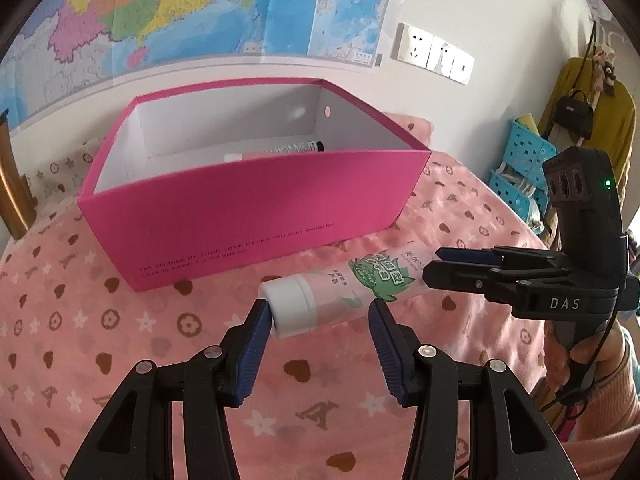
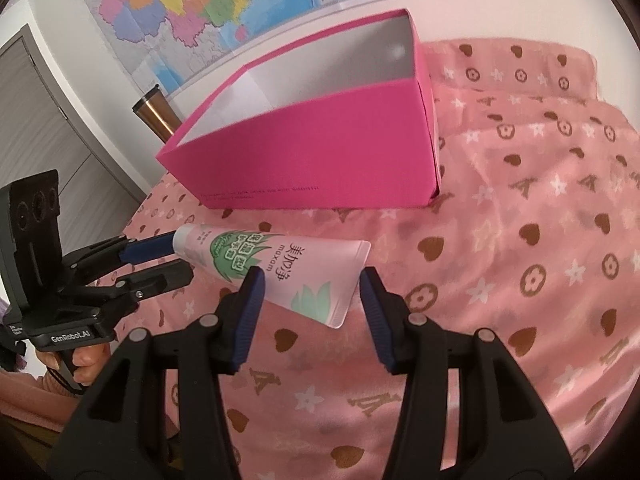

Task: Organize rigid objects
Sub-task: 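Grasp the white-green tube with the left gripper and lift it, then carry the white-green tube with the left gripper over the magenta box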

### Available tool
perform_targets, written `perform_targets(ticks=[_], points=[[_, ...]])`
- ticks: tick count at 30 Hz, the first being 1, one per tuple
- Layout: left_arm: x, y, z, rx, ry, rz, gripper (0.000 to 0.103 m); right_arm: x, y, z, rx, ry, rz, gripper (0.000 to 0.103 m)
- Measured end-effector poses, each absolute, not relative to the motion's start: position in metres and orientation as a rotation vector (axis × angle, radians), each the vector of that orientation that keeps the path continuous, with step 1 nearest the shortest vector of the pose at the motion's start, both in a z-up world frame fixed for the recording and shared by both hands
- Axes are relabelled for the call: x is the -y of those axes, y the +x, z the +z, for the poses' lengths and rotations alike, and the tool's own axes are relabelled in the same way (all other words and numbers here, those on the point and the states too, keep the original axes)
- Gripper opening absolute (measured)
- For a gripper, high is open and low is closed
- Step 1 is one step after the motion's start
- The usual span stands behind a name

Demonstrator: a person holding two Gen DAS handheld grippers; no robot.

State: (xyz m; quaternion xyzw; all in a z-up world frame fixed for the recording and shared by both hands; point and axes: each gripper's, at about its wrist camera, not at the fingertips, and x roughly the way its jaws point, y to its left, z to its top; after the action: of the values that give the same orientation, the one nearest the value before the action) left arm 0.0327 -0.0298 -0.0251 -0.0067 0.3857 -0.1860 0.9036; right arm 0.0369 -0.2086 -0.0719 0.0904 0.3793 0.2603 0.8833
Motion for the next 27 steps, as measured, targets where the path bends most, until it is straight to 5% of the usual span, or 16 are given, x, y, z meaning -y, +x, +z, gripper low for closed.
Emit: perform_targets(ticks=[27], points=[[0.026,0.040,-0.001,-0.722,-0.012,-0.380,0.051,0.204,0.044,-0.037,-0.703,0.135,0.536,0.052]])
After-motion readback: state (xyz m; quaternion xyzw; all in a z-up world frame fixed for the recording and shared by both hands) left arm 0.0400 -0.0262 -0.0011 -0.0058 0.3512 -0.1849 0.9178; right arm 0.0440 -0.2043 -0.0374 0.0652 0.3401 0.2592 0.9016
